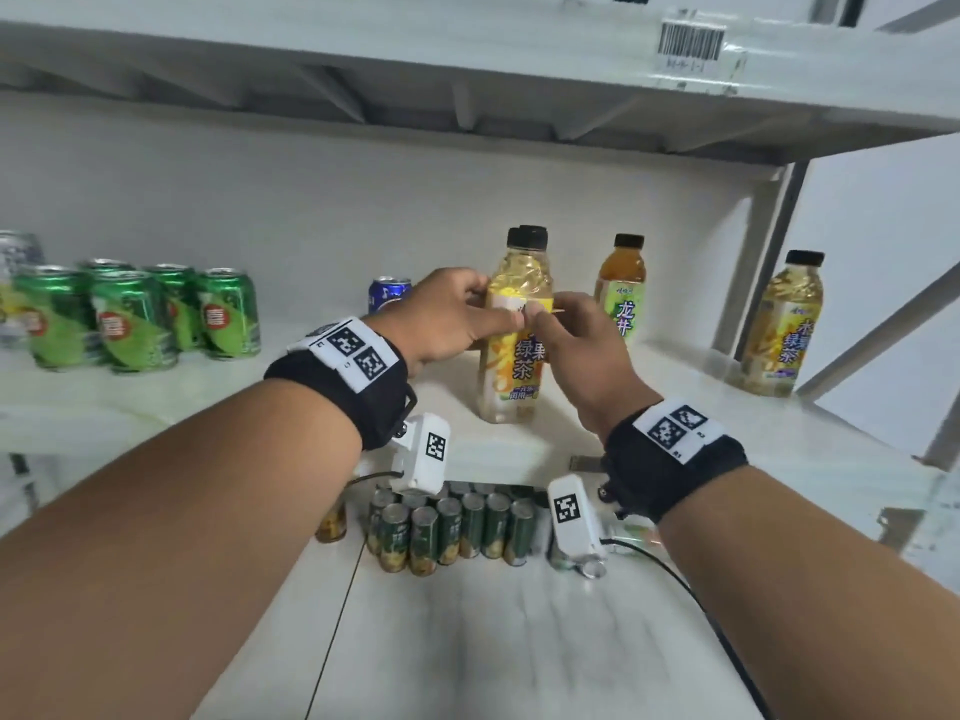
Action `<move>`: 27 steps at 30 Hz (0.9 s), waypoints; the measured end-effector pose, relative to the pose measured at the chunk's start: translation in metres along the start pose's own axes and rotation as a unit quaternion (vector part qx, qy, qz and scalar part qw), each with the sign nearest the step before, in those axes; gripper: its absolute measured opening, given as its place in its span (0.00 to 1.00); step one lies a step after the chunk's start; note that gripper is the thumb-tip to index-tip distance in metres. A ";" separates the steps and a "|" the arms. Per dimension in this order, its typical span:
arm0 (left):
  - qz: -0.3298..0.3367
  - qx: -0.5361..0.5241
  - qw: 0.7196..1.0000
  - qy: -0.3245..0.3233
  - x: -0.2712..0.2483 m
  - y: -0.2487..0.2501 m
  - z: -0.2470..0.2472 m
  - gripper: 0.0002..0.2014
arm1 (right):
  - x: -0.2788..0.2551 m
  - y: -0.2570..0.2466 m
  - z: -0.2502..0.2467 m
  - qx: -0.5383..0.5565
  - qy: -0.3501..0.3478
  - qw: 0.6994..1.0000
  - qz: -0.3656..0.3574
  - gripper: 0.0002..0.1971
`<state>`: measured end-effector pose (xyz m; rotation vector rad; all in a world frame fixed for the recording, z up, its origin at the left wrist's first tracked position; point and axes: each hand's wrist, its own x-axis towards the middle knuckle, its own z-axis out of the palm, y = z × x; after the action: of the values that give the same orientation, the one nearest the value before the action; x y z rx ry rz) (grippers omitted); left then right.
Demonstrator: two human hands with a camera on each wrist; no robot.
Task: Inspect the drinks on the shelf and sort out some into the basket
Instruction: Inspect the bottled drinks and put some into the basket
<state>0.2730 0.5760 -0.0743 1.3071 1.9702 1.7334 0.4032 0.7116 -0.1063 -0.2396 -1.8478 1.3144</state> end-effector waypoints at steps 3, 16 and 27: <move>-0.010 -0.046 0.999 0.001 -0.010 -0.018 0.004 0.18 | -0.012 0.020 0.002 0.023 -0.034 0.999 0.029 0.20; 0.017 0.015 0.999 -0.030 -0.035 -0.064 0.017 0.30 | -0.018 0.030 0.005 -0.099 -0.001 0.994 -0.040 0.23; 0.032 -0.021 0.997 -0.070 -0.045 -0.063 0.010 0.36 | -0.018 0.027 0.005 0.042 -0.095 0.993 0.056 0.33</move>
<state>0.2765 0.5565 -0.1496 1.4501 1.8262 1.6516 0.4030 0.7092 -0.1392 -0.1804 -1.9561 1.5333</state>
